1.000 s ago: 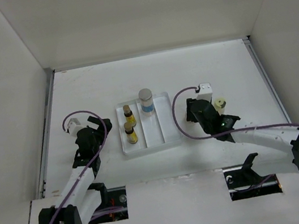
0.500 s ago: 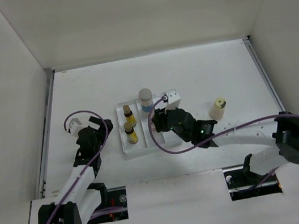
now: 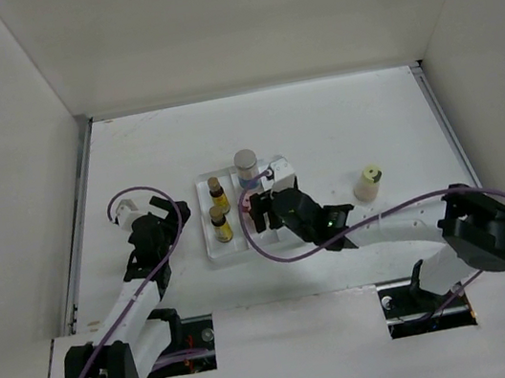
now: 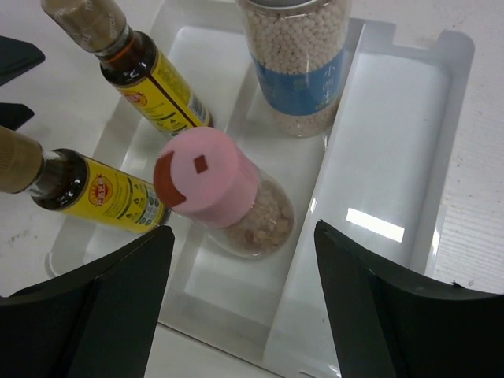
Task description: Organize the condiment bottles
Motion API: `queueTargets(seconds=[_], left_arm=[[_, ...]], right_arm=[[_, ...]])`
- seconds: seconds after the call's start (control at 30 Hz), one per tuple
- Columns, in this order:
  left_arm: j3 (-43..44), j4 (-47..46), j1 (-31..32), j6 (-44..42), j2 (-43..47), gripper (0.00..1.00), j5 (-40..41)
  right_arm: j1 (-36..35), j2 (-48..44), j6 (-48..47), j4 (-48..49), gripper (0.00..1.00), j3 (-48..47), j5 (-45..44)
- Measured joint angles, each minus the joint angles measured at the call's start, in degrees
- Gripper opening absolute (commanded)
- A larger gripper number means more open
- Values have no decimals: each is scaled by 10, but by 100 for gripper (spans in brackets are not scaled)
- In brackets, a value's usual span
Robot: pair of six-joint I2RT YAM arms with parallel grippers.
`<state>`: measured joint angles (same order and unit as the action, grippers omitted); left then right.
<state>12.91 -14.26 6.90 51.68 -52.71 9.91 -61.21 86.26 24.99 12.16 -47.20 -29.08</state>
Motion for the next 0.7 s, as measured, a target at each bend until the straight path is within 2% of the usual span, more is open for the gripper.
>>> queueTargets(seconds=[0.1, 0.2, 0.3, 0.43, 0.57, 0.7], left_arm=[[0, 1, -1, 0, 2, 100, 0], [0, 1, -1, 0, 10, 100, 0], [0, 1, -1, 0, 12, 100, 0], [0, 1, -1, 0, 12, 100, 0], [0, 0, 1, 0, 8, 100, 0], [0, -3, 7, 0, -7, 100, 0]], right_arm=[[4, -39, 0, -1, 84, 11, 0], [28, -128, 2, -1, 85, 45, -14], [94, -225, 14, -9, 87, 88, -61], [217, -319, 53, -80, 89, 143, -139], [311, -344, 81, -150, 88, 176, -161], [341, -308, 93, -165, 84, 178, -144]])
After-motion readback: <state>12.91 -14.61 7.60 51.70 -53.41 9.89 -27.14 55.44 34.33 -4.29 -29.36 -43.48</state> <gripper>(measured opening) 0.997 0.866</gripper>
